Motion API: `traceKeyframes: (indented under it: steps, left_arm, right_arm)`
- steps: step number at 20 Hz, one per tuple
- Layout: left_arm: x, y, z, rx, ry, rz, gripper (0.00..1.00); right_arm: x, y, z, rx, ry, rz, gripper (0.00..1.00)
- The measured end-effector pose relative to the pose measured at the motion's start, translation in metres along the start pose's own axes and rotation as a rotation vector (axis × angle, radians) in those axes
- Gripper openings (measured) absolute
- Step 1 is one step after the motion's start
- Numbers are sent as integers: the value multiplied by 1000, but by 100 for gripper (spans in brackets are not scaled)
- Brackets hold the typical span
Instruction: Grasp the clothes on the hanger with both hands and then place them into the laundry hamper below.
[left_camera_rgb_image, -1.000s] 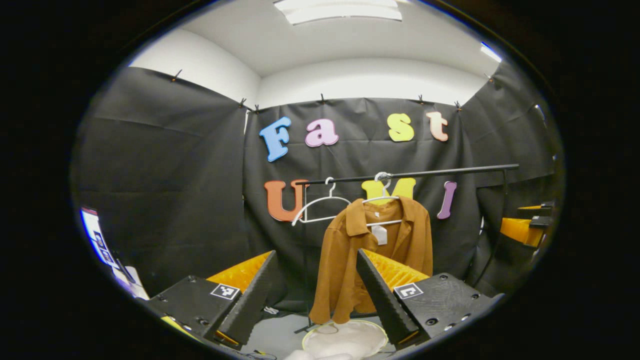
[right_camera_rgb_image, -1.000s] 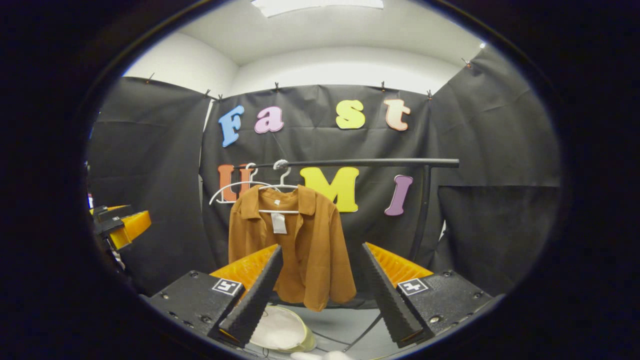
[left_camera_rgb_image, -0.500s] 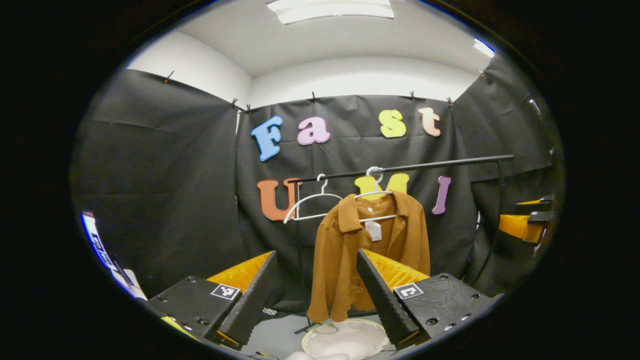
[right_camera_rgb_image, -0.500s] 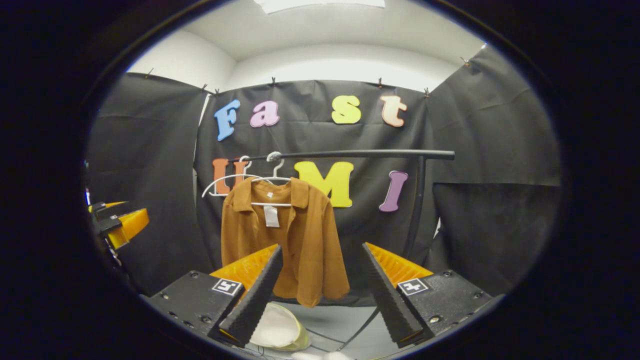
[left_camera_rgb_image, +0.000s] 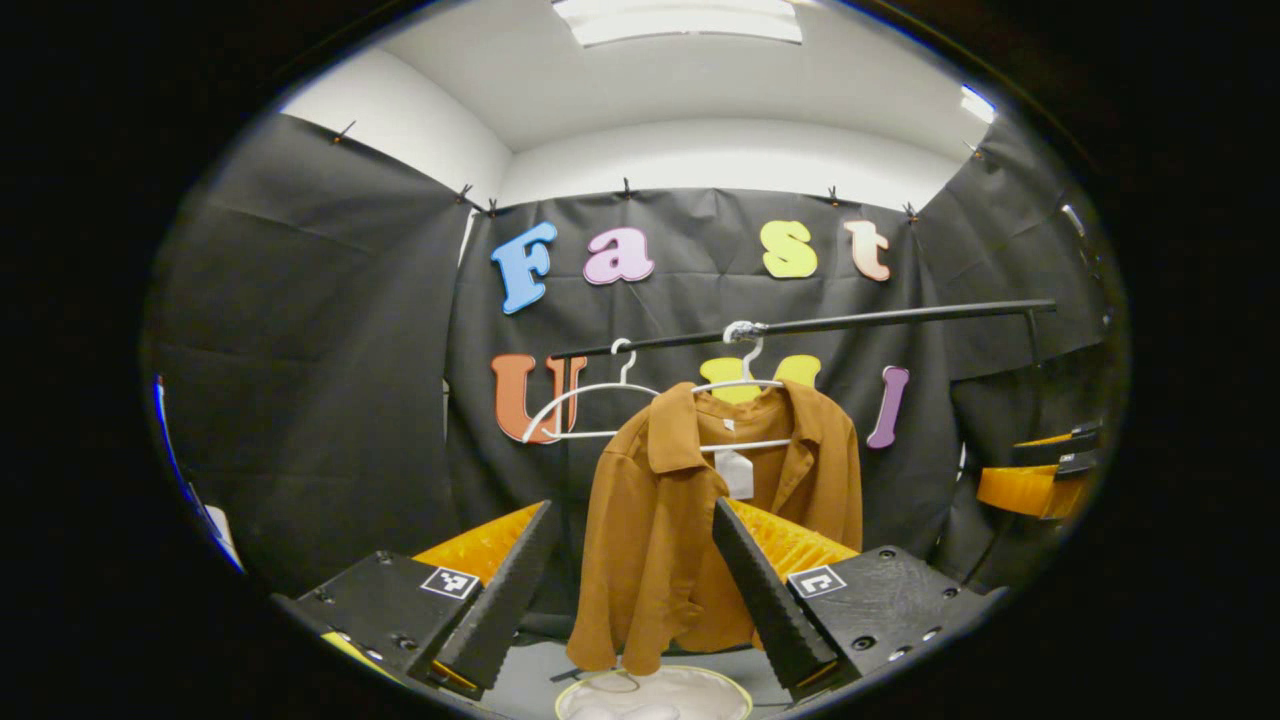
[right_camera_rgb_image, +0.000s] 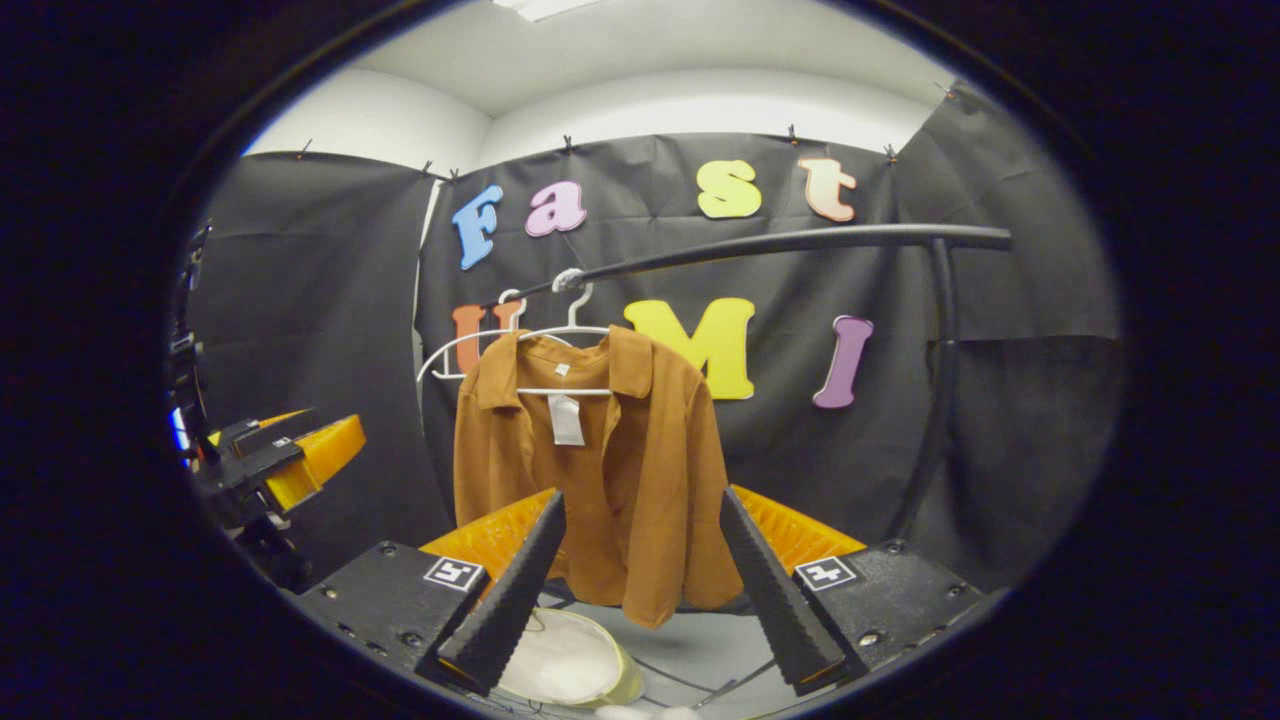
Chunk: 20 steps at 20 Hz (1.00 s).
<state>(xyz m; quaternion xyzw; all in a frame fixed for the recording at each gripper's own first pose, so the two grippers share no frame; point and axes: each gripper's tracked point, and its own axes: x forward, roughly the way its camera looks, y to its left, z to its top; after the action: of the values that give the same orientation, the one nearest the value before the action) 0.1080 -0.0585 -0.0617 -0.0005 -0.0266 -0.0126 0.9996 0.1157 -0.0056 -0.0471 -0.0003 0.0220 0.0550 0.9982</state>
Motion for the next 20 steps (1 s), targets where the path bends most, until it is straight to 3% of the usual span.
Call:
traceKeyframes:
  steps: [5, 12, 20]
  left_arm:
    - [58, -36, -30, 89, -6, -22, 100]
    - [137, -72, -87, 105, 49, -39, 98]
    - [199, -82, -100, 96, 44, -40, 96]
  right_arm:
    - [74, 2, -3, -9, 20, 69, 98]
    - [162, 5, 8, -46, 17, 142, 98]
    - [246, 25, -5, 3, 85, 215, 98]
